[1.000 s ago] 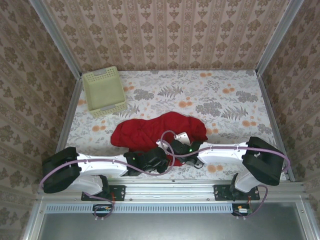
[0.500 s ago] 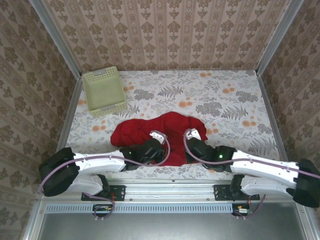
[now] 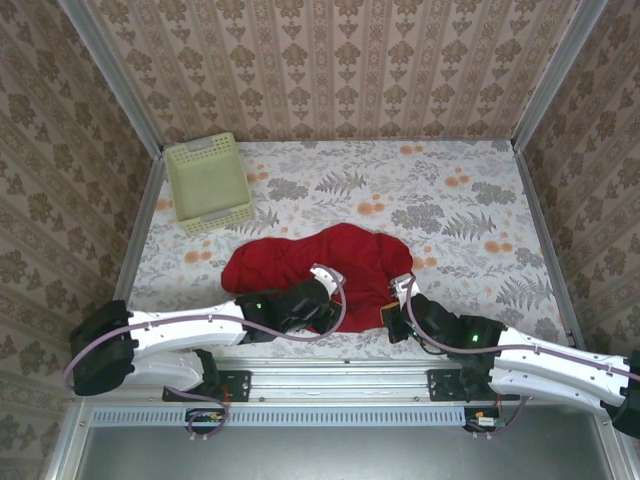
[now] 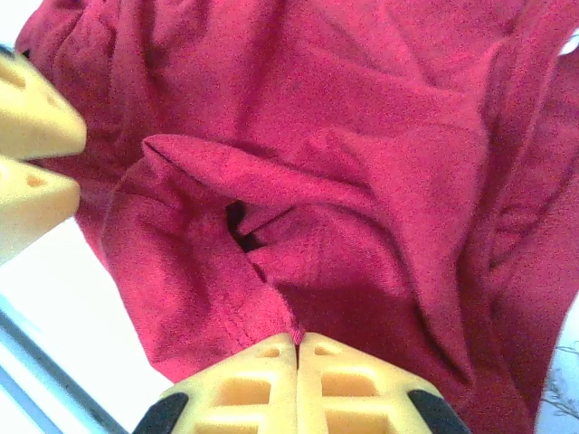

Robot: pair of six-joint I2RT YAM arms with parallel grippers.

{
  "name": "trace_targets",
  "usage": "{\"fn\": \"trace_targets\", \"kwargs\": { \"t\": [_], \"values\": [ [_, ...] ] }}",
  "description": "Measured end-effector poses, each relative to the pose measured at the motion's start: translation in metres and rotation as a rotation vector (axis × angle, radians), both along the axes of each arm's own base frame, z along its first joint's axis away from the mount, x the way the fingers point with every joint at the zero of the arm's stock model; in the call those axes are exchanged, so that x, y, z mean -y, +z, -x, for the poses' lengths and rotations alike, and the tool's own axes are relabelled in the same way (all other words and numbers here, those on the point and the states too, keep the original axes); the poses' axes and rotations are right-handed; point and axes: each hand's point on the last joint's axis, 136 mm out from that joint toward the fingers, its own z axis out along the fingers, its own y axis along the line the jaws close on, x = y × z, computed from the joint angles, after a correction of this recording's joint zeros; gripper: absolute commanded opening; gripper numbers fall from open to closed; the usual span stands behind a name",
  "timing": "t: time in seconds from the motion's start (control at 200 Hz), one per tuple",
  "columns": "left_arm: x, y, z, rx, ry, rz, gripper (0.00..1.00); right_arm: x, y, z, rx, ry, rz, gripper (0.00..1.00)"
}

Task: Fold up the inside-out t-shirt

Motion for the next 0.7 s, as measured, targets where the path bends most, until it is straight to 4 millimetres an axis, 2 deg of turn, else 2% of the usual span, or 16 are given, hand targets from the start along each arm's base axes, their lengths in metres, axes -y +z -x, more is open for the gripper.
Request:
{"fn": "trace_targets", "kwargs": {
  "t": [0.16, 0.28, 0.515, 0.7],
  "values": [
    [0.009, 0.01, 0.002, 0.006, -0.043, 0.038, 0.48, -0.019, 0.017, 0.006, 0.028, 0.081, -0.084, 0.0],
    [0.013, 0.01, 0.0, -0.001, -0.046, 0.045, 0.48, -0.021, 0.019, 0.007, 0.026, 0.09, -0.11, 0.0],
    [0.026, 0.005, -0.006, -0.015, -0.046, 0.021, 0.46, 0.0, -0.022, 0.023, -0.128, 0.019, -0.051, 0.0],
    [0.038, -0.004, -0.016, -0.025, -0.016, -0.061, 0.46, 0.025, -0.052, 0.035, -0.293, -0.124, 0.014, 0.0]
  ]
}}
